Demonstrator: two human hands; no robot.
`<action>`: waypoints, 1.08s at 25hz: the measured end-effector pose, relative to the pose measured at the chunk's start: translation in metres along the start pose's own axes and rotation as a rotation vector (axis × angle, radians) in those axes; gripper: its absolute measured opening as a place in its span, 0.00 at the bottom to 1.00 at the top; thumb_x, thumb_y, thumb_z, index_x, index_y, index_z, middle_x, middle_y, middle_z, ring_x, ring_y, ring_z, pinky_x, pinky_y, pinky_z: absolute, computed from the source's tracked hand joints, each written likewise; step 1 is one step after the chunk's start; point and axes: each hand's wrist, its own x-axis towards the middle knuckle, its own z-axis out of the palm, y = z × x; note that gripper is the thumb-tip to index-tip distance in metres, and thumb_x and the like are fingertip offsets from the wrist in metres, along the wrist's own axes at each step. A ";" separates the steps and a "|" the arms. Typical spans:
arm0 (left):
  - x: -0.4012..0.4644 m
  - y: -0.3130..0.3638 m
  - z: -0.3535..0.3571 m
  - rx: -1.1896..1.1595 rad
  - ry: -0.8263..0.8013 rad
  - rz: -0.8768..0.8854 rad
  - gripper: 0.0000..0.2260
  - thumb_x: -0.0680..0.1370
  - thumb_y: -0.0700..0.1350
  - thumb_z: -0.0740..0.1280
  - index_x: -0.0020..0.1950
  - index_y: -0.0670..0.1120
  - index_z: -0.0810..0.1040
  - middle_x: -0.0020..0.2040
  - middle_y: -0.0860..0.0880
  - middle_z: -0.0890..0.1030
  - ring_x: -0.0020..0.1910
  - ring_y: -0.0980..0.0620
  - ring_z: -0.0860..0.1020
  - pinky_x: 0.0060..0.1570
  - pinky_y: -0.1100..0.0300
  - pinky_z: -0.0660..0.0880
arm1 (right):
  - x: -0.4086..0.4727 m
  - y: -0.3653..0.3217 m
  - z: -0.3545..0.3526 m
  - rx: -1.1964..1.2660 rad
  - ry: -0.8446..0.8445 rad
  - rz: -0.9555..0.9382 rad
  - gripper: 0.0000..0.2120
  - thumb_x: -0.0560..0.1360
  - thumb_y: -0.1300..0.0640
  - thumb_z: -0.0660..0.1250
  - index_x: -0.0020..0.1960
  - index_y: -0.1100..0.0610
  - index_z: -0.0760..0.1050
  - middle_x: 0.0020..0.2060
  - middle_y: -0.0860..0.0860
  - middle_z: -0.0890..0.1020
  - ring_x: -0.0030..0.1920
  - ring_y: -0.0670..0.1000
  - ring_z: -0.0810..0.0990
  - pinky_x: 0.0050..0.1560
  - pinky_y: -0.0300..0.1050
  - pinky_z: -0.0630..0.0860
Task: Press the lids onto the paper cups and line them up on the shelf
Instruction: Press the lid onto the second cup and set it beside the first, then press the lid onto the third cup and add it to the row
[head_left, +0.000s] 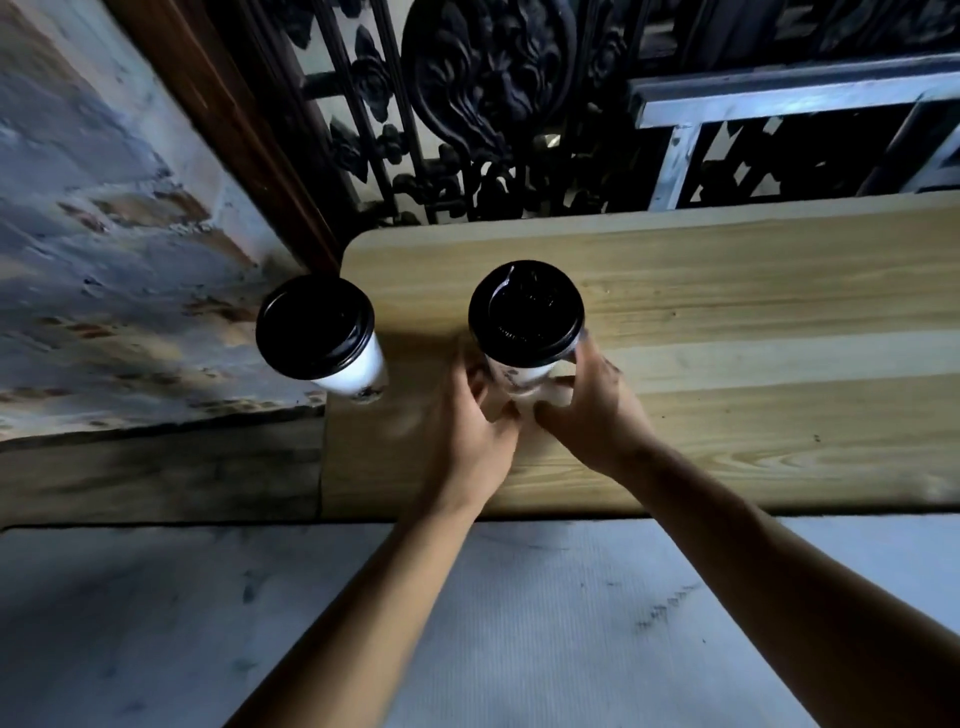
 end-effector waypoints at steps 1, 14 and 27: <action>-0.010 0.003 -0.004 0.000 0.002 -0.021 0.36 0.74 0.26 0.70 0.78 0.40 0.61 0.72 0.42 0.73 0.71 0.51 0.74 0.71 0.57 0.72 | -0.010 -0.001 -0.007 -0.004 -0.007 0.007 0.45 0.69 0.65 0.73 0.81 0.59 0.56 0.74 0.59 0.75 0.72 0.58 0.75 0.67 0.46 0.76; -0.276 0.050 -0.010 0.293 -0.088 0.165 0.23 0.76 0.32 0.61 0.70 0.44 0.76 0.67 0.46 0.80 0.68 0.51 0.79 0.68 0.54 0.75 | -0.275 0.002 -0.115 -0.149 -0.237 -0.025 0.30 0.77 0.55 0.70 0.77 0.54 0.67 0.76 0.56 0.67 0.76 0.58 0.68 0.73 0.44 0.64; -0.506 0.001 0.019 0.541 -0.269 -0.216 0.49 0.67 0.48 0.79 0.82 0.49 0.56 0.81 0.48 0.61 0.80 0.49 0.60 0.78 0.55 0.59 | -0.483 0.048 -0.150 -0.400 -0.211 -0.320 0.24 0.69 0.46 0.76 0.61 0.56 0.78 0.59 0.59 0.76 0.58 0.63 0.73 0.56 0.59 0.77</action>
